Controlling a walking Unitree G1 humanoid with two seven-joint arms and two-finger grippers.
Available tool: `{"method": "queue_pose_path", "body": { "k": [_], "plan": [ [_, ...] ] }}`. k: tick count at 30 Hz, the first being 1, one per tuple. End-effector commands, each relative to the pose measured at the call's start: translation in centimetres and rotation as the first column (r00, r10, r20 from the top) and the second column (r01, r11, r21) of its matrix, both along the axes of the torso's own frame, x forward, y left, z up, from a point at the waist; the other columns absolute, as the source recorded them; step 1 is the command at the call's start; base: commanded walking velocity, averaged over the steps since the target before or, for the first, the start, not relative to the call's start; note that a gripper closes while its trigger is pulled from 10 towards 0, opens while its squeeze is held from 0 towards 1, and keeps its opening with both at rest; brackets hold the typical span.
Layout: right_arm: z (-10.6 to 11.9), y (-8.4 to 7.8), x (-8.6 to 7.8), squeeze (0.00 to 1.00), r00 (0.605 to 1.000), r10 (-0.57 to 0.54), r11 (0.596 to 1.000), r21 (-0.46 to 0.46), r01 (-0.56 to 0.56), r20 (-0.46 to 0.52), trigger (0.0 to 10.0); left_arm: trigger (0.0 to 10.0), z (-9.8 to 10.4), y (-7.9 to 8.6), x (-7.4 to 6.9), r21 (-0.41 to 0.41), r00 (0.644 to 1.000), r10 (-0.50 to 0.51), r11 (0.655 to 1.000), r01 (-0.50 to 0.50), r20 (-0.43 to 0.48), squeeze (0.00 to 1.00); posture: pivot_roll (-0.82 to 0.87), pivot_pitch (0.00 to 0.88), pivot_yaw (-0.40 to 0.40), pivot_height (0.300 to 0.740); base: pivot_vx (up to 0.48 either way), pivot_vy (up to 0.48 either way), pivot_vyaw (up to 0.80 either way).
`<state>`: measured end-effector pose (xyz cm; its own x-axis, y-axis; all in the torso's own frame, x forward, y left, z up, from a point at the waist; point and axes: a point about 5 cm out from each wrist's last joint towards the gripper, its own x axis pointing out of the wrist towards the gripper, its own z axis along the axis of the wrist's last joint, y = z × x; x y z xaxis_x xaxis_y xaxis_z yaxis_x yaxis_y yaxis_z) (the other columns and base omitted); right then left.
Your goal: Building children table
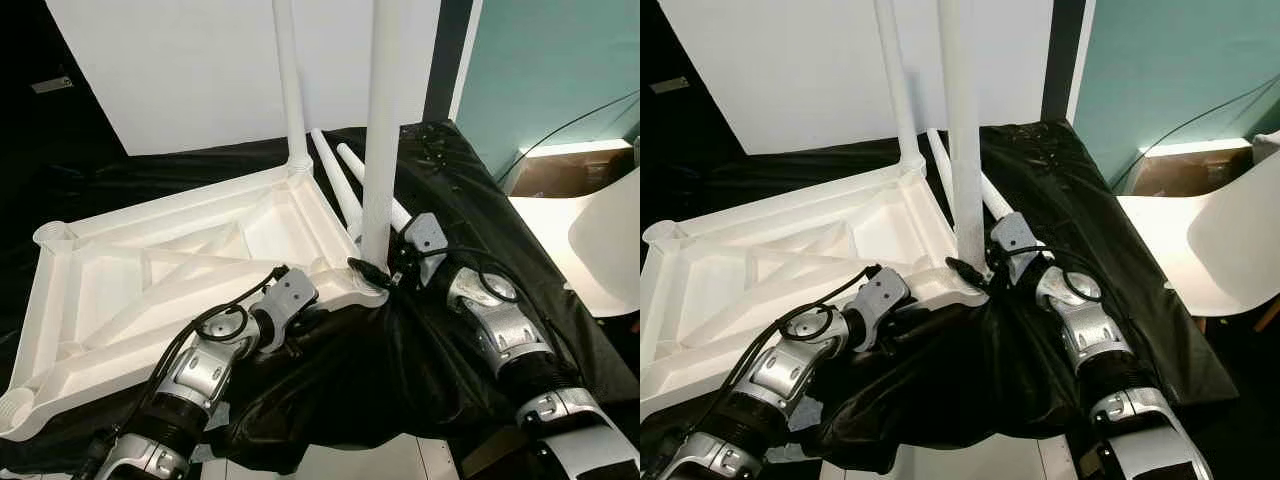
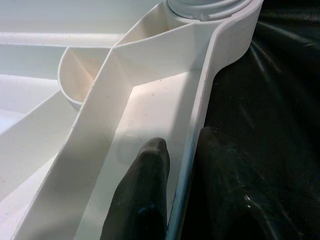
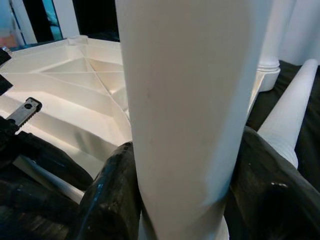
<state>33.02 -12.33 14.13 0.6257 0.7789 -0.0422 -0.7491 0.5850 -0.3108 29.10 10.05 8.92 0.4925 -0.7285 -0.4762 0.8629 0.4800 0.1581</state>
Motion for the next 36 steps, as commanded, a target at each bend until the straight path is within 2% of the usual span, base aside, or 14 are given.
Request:
{"method": "queue_pose_path", "body": {
  "k": [1,10,12,16,19,23,24,25,26,28,29,32,33,36],
  "plan": [
    [-0.8,-0.2,-0.2,0.0,0.998,0.038,0.998,-0.046,-0.04,-0.051,0.0,10.0,-3.6,0.2,-2.0,0.067,0.983,-0.038,0.996,0.051,-0.181,0.0,-0.04,0.0,0.051,0.74,0.0,0.0,0.0],
    [-3.5,2.7,-2.9,0.0,0.98,0.014,0.991,0.132,0.013,-0.2,0.0,10.0,-3.7,0.3,-2.2,0.062,0.983,-0.029,0.997,0.041,-0.182,0.0,-0.04,0.0,0.035,0.74,0.0,0.0,0.0],
    [-4.0,2.9,-3.3,0.0,0.946,-0.292,0.92,0.231,0.318,-0.138,0.0,10.0,-3.8,0.2,-2.2,0.061,0.983,-0.027,0.997,0.039,-0.181,0.0,-0.04,0.0,0.037,0.74,0.0,0.0,0.0],
    [-4.4,2.0,-3.3,0.0,0.861,-0.491,0.818,0.27,0.508,-0.133,0.0,10.0,-3.7,0.2,-2.2,0.06,0.983,-0.029,0.997,0.04,-0.179,0.0,-0.03,0.0,0.04,0.74,0.0,0.0,0.0],
    [-4.0,-1.2,-2.4,0.0,0.715,-0.688,0.669,0.272,0.692,-0.127,0.0,10.0,-3.6,0.3,-2.1,0.061,0.984,-0.03,0.997,0.041,-0.177,0.0,-0.04,0.0,0.049,0.74,0.0,0.0,0.0],
    [-4.0,-1.3,-2.3,0.0,0.719,-0.683,0.676,0.265,0.688,-0.128,0.0,10.0,-3.7,0.4,-2.1,0.071,0.983,-0.034,0.996,0.047,-0.18,0.0,-0.05,0.0,0.054,0.74,0.0,0.0,0.0],
    [-3.9,-0.5,-2.5,0.0,0.75,-0.648,0.706,0.262,0.658,-0.135,3.0,10.0,-3.6,0.4,-2.0,0.07,0.983,-0.034,0.996,0.047,-0.179,0.0,-0.05,0.0,0.054,0.74,0.0,0.0,0.0],
    [-3.8,0.1,-2.6,0.0,0.771,-0.621,0.728,0.264,0.633,-0.137,7.6,10.0,-3.6,0.3,-2.0,0.069,0.984,-0.033,0.997,0.046,-0.177,0.0,-0.05,0.0,0.054,0.74,0.0,0.0,0.0],
    [-3.8,0.1,-2.6,0.0,0.771,-0.621,0.728,0.264,0.633,-0.137,7.6,10.0,-3.6,0.3,-2.0,0.069,0.984,-0.033,0.997,0.046,-0.177,0.0,-0.05,0.0,0.054,0.74,0.0,0.0,0.0],
    [-3.4,1.1,-2.9,0.0,0.813,-0.569,0.769,0.27,0.58,-0.125,10.0,10.0,-3.5,0.2,-1.9,0.069,0.984,-0.032,0.997,0.045,-0.175,0.0,-0.05,0.0,0.052,0.74,0.0,0.0,0.0],
    [-3.3,1.3,-2.9,1.0,0.823,-0.556,0.779,0.273,0.565,-0.119,10.0,10.0,-3.5,0.2,-1.8,0.067,0.984,-0.031,0.997,0.044,-0.174,0.0,-0.05,0.0,0.052,0.74,0.0,0.0,0.0],
    [-3.3,1.6,-2.8,1.0,0.857,-0.503,0.82,0.253,0.514,-0.109,10.0,10.0,-3.5,0.1,-1.7,0.064,0.984,-0.03,0.997,0.042,-0.173,0.0,-0.05,0.0,0.052,0.74,0.0,0.0,0.0],
    [-3.3,1.6,-2.6,0.0,0.879,-0.467,0.847,0.234,0.477,-0.1,10.0,10.0,-3.5,0.1,-1.7,0.064,0.985,-0.03,0.997,0.041,-0.173,0.0,-0.05,0.0,0.053,0.74,0.0,0.0,0.0],
    [-3.2,1.4,-2.3,0.0,0.919,-0.386,0.899,0.194,0.393,-0.078,10.0,10.0,-3.5,0.1,-1.7,0.066,0.984,-0.029,0.997,0.041,-0.173,0.0,-0.05,0.0,0.053,0.74,0.0,0.0,0.0]
  ]
}}
